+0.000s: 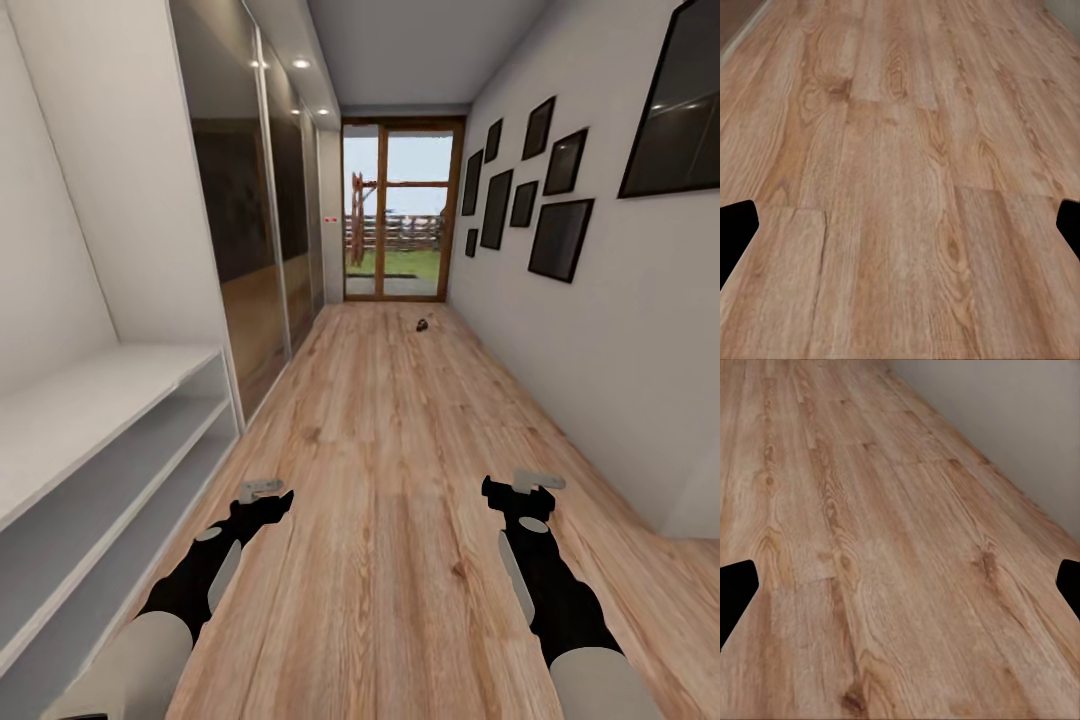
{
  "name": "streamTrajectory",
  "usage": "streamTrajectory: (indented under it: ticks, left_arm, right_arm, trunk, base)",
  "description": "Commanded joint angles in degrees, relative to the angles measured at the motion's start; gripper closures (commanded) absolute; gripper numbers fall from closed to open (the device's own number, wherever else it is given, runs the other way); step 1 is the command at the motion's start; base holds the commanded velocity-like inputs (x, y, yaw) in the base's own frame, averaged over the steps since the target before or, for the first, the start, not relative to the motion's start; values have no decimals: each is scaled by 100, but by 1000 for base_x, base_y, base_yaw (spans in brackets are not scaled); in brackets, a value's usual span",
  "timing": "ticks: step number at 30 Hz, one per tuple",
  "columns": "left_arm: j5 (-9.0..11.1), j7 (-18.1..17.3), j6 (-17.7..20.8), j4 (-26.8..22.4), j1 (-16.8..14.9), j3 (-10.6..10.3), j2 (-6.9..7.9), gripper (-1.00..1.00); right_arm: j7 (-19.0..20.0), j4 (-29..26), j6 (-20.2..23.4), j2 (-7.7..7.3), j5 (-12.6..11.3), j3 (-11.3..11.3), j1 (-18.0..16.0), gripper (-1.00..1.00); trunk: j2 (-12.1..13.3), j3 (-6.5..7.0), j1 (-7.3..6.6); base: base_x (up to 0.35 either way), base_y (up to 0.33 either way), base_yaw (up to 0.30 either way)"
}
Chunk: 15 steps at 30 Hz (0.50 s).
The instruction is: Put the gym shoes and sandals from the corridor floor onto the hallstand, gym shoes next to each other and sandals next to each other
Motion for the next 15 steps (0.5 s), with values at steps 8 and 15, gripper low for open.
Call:
streamTrajectory:
  ticks: [8, 15]
  left_arm:
    - [15, -52, 46, -10, -2, 50, -11, -100]
    - [15, -52, 48, -9, -2, 48, -7, -100]
  right_arm:
    - [-6, -8, 39, -3, 23, -6, -2, -100]
    - [-9, -9, 39, -3, 25, -6, -2, -100]
  trunk:
    - [-2, -6, 2]
    - [-2, -6, 2]
  base:
    - [346, -80, -36]
    - [346, -76, -39]
